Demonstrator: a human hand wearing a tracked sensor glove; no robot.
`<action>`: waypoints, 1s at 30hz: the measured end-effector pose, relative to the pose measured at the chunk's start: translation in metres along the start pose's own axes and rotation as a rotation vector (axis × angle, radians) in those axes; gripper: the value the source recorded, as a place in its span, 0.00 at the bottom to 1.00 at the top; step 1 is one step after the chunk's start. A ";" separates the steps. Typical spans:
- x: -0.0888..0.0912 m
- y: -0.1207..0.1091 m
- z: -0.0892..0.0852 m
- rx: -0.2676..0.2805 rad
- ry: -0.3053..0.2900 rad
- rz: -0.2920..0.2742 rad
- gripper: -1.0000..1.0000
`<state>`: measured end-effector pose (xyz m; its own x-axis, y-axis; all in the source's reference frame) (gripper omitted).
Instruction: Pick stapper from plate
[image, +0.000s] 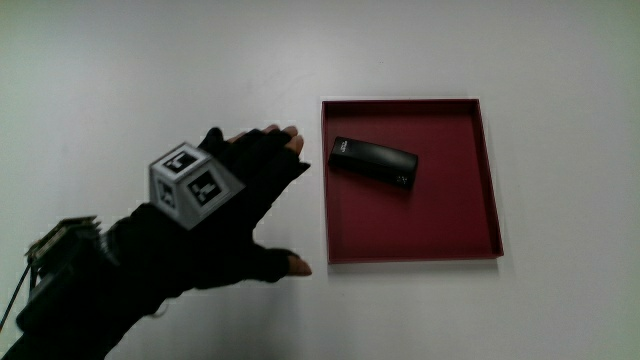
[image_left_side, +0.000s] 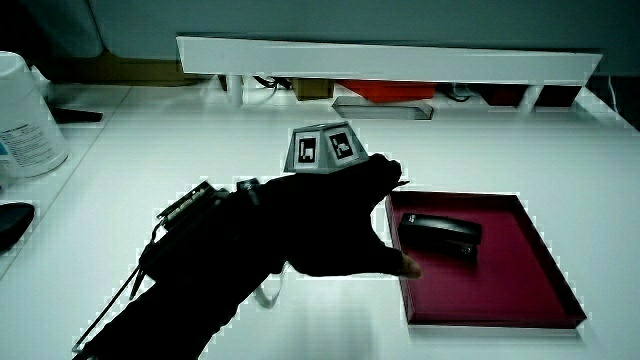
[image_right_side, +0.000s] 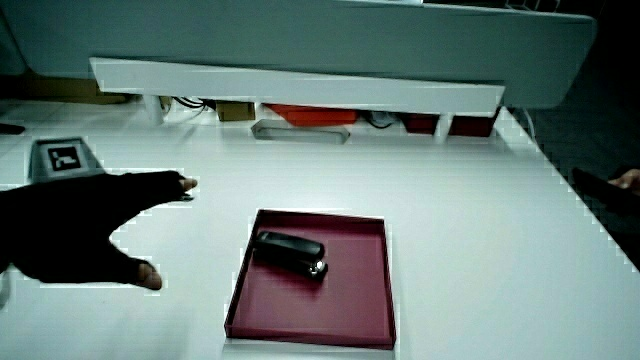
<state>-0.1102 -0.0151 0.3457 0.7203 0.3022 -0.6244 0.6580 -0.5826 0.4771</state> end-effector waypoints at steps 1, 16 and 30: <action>-0.004 0.008 -0.002 0.008 -0.017 -0.031 0.50; 0.024 0.090 0.008 -0.040 0.138 0.022 0.50; 0.026 0.150 -0.014 -0.109 0.249 0.103 0.50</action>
<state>0.0098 -0.0843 0.4097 0.8076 0.4290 -0.4046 0.5883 -0.5395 0.6024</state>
